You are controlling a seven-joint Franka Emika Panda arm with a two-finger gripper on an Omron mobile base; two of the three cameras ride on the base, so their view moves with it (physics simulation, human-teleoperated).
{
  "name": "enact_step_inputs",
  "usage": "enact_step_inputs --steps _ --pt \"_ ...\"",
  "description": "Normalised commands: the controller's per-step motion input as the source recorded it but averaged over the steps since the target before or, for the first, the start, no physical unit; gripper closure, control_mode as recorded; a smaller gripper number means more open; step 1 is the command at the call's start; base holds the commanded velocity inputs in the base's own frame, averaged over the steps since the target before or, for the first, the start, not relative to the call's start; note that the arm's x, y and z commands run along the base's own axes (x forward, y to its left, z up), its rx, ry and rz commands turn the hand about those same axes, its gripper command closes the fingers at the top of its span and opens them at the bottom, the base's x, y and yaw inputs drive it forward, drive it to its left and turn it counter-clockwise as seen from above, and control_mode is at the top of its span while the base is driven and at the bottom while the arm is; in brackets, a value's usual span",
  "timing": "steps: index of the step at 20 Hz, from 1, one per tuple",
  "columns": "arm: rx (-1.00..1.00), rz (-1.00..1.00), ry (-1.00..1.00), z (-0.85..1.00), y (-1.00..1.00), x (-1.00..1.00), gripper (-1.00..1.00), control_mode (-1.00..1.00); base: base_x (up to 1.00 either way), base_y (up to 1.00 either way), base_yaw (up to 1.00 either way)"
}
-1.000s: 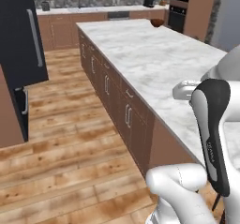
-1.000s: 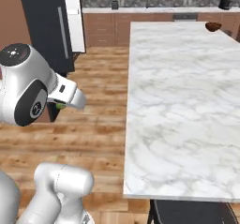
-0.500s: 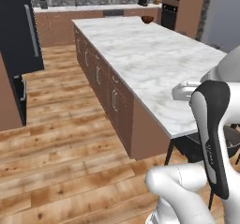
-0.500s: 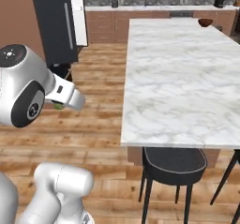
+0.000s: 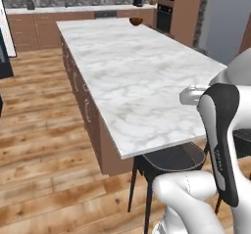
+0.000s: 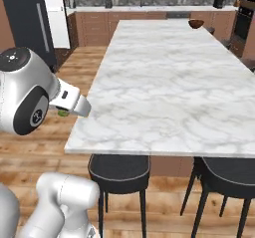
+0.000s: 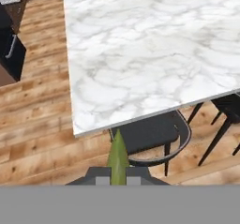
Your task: There is a bowl on the dining counter. Grab a lemon wedge from the fridge and place it in the bowl. Then get the liquor bottle and glass cup from the cabinet and place them next to the bowl.
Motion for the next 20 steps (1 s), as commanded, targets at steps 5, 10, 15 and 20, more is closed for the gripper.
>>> enact_step_inputs --steps 5,10,15,20 --pt "0.00 0.00 0.00 0.00 0.00 0.00 1.00 1.00 0.00 -1.00 0.00" --pt "0.00 0.00 0.00 0.00 0.00 0.00 1.00 1.00 0.00 -1.00 0.00" --pt "0.00 0.00 0.00 0.00 0.00 0.00 1.00 1.00 0.01 -1.00 0.00" --pt "0.00 0.00 0.00 0.00 0.00 0.00 1.00 1.00 0.05 -1.00 0.00"
